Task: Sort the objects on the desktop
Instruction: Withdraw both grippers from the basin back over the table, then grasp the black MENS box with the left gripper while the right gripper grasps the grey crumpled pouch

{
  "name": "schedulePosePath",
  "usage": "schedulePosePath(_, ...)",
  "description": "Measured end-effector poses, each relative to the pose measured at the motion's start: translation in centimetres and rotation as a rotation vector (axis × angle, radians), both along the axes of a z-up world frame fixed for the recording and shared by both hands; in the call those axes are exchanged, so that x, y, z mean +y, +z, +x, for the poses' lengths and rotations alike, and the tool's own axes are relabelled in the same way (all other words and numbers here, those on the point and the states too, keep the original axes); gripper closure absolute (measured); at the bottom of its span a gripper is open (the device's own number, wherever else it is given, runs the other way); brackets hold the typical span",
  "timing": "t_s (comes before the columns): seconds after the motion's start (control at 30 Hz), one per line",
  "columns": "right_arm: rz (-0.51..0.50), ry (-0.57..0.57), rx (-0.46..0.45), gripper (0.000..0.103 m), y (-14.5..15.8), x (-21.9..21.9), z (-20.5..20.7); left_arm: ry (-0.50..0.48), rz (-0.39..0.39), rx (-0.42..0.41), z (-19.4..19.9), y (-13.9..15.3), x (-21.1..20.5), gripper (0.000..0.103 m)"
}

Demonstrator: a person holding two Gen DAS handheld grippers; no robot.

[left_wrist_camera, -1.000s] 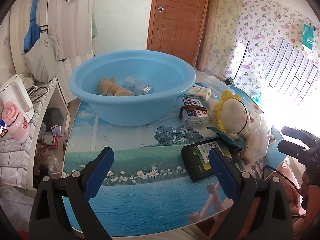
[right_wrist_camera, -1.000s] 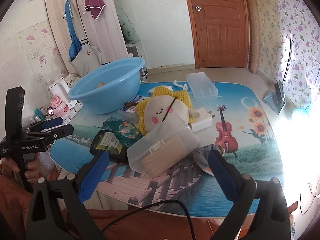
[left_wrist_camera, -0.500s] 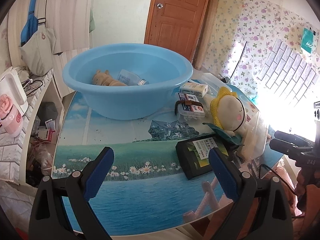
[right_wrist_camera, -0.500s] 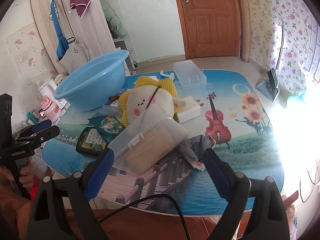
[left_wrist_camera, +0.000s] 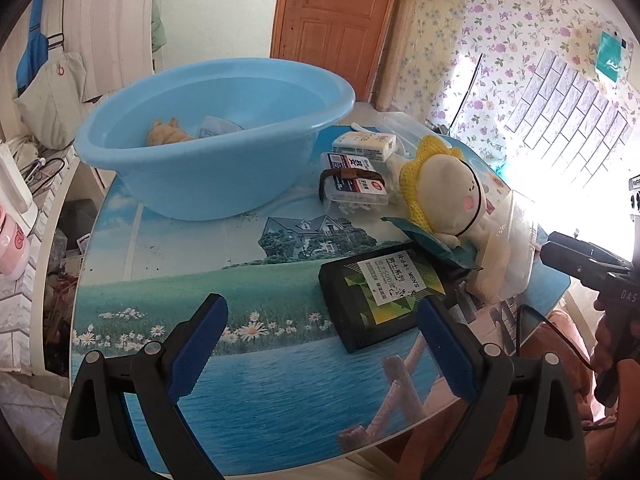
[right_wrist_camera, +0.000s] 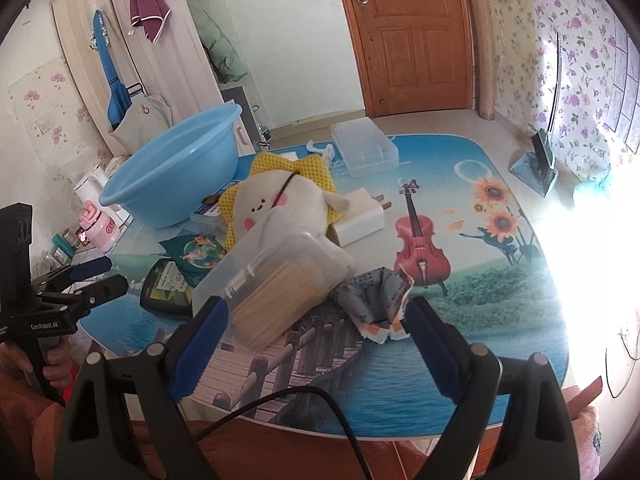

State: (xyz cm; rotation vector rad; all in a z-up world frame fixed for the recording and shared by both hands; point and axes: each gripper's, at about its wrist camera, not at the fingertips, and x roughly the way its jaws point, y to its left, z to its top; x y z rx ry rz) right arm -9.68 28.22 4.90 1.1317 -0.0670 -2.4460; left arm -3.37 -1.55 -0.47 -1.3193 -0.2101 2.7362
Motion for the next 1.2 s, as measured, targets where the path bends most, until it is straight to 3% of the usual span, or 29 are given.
schedulePosePath(0.17, 0.024, -0.044, -0.022, 0.021, -0.6, 1.3, -0.9, -0.034, -0.004, -0.019, -1.0, -0.5, 1.6, 0.007)
schedulePosePath(0.5, 0.012, -0.047, -0.038, 0.022, -1.5, 2.2, -1.5, -0.082, -0.005, -0.078, -2.3, -1.8, 4.3, 0.007)
schedulePosePath(0.63, 0.011, -0.030, -0.057, 0.031, -1.8, 1.9, -1.9, -0.087, 0.010, -0.102, -2.7, -2.1, 4.8, 0.007)
schedulePosePath(1.0, 0.035, -0.020, -0.054, 0.032, -1.9, 1.2, -2.0, -0.068, -0.011, -0.118, -3.5, -2.8, 5.9, 0.003)
schedulePosePath(1.2, 0.042, -0.016, -0.068, 0.049, -2.2, 1.0, -2.0, -0.037, -0.014, -0.114, -4.0, -2.9, 5.7, 0.003)
